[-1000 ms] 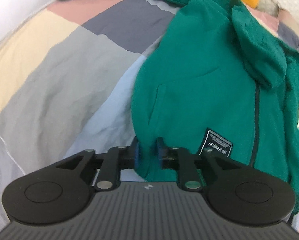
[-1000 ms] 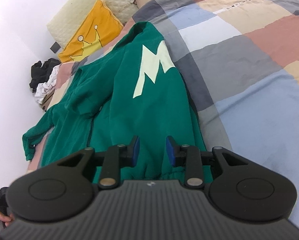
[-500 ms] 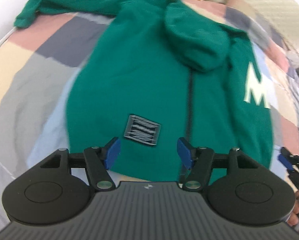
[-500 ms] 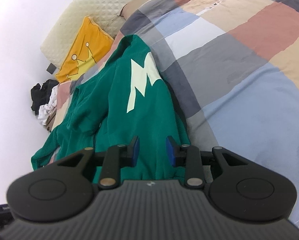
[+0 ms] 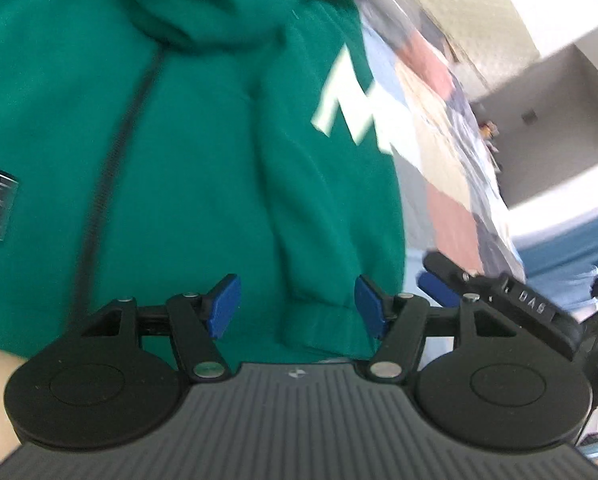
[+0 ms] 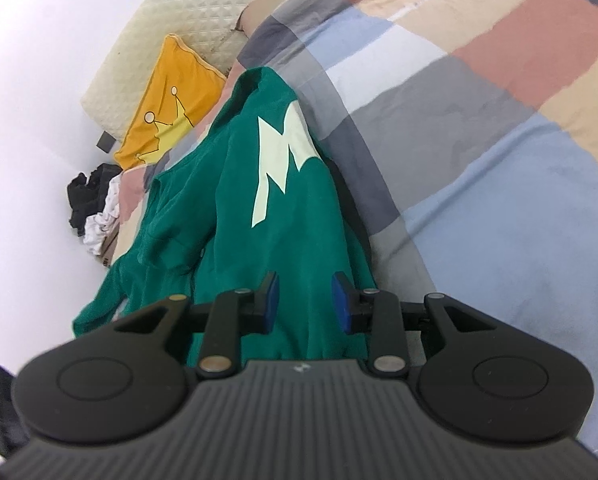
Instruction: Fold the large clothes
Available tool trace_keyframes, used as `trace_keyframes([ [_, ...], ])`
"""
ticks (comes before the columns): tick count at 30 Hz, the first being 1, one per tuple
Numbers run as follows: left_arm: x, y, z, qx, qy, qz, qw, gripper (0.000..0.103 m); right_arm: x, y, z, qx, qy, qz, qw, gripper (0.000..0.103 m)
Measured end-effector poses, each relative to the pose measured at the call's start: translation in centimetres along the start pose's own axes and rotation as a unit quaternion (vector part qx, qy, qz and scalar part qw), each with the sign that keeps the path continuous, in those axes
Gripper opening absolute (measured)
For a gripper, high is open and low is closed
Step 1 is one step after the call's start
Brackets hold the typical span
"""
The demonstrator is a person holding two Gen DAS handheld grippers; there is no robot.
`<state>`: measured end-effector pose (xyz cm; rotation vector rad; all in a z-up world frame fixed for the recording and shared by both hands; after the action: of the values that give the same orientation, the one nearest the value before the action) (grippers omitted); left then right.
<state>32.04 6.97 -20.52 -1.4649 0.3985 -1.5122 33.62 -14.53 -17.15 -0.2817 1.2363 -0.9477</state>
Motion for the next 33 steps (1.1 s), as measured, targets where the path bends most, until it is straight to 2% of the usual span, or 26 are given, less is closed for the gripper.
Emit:
trace_keyframes([
  [4,1.5,2.9,-0.7,0.002,0.040,0.033,0.9987,0.075,0.7,-0.2,0.4,0.002,0.019,0.010,1.000,0.033],
  [6,1.6,3.4,-0.8,0.013,0.054,0.021,0.9982,0.079,1.0,-0.3,0.6,0.003,0.027,0.021,0.999,0.033],
  [12,1.2,4.5,-1.0,0.024,0.073,-0.045,0.9960,0.077,1.2,0.0,1.1,0.004,0.032,0.028,0.999,0.033],
  [13,1.0,4.7,-1.1,0.022,0.071,-0.051,0.9959,0.075,1.2,0.1,1.2,0.003,0.032,0.027,0.999,0.033],
  [14,0.5,4.9,-1.1,0.019,0.060,-0.059,0.9963,0.066,1.2,0.3,1.4,0.003,0.033,0.026,0.999,0.033],
  [15,-0.1,5.0,-1.2,0.021,0.037,-0.063,0.9971,0.053,1.2,0.3,1.5,0.004,0.033,0.026,0.999,0.033],
  [17,-1.2,5.6,-1.5,0.017,0.009,-0.074,0.9971,0.047,0.8,0.2,1.7,0.015,0.020,0.016,1.000,0.033],
  [20,-1.9,6.0,-1.7,0.015,0.000,-0.080,0.9966,0.042,0.2,0.2,1.8,0.033,0.002,-0.007,0.999,0.033],
  [23,-2.2,5.5,-1.5,0.016,-0.010,-0.093,0.9955,0.031,0.5,0.8,2.1,0.031,0.006,-0.009,0.999,0.033],
  [27,-2.0,3.7,-1.8,0.039,-0.003,-0.111,0.9930,0.027,0.6,1.5,2.1,0.027,0.009,-0.015,0.999,0.033],
  [33,-1.6,-2.3,-1.6,0.100,0.015,-0.137,0.9854,0.026,0.1,1.1,2.2,0.040,-0.001,-0.026,0.999,0.033],
])
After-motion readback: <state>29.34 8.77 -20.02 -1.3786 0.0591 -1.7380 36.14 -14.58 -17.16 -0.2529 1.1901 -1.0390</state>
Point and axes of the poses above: each gripper's, at about its wrist camera, not at the fingertips, and y roughly the way its jaws point, x to its right, z to its top, the point moved 1 cm from there along y, roughly the way its jaws point, and after that the axes turned 12 degrees about -x, right-handed, at the moved point
